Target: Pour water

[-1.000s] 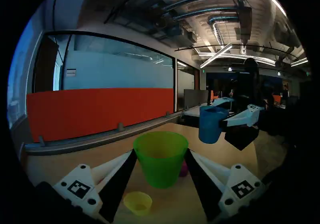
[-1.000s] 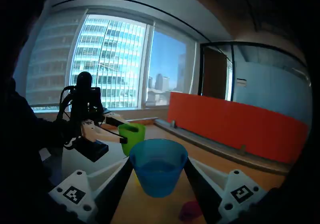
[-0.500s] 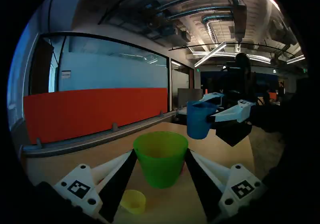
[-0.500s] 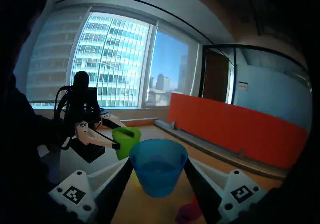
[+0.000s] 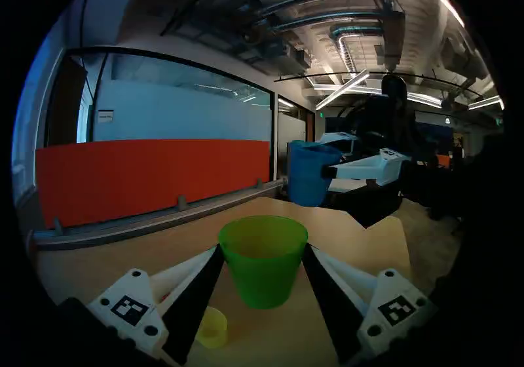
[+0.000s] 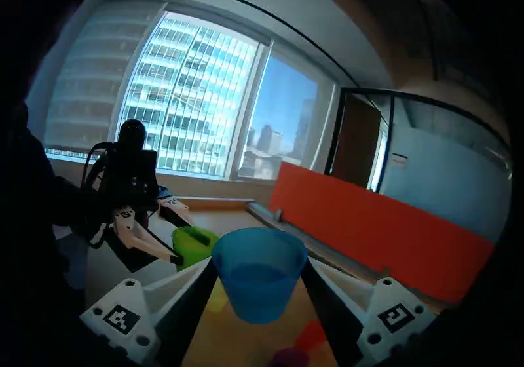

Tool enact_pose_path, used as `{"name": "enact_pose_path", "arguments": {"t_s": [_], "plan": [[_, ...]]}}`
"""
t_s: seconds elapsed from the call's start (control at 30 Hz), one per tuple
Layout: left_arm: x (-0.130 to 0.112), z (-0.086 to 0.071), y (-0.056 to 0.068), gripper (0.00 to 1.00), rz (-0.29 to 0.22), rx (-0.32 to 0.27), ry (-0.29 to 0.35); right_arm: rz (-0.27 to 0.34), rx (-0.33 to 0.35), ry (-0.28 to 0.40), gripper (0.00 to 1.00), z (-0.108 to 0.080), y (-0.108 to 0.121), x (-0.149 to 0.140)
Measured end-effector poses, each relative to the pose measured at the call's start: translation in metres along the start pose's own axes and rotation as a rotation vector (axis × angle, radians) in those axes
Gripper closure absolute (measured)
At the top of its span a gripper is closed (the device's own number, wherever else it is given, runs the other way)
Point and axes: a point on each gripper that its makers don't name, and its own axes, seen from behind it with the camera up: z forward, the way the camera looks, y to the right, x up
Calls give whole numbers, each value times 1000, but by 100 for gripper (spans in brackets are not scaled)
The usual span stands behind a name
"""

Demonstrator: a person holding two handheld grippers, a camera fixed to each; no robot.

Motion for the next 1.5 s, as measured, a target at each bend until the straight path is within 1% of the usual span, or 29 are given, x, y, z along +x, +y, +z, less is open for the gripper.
{"name": "enact_pose_path", "arguments": {"t_s": [0.2, 0.47, 0.7, 1.0, 1.2, 1.5], "plan": [[2, 1, 6, 15, -8, -17, 12, -61, -1, 8, 10, 6, 4, 13], [1, 2, 14, 15, 11, -33, 11, -130, 2, 8, 11, 12, 7, 23], [2, 2, 19, 15, 11, -45, 12, -197, -5, 6, 10, 16, 10, 30], [-1, 4, 24, 15, 10, -59, 6, -301, -13, 4, 10, 21, 15, 43], [-1, 6, 31, 15, 8, -73, 5, -375, -24, 9, 10, 26, 19, 54], [3, 8, 40, 15, 13, -89, 9, -458, -30, 24, 10, 32, 19, 69]]}}
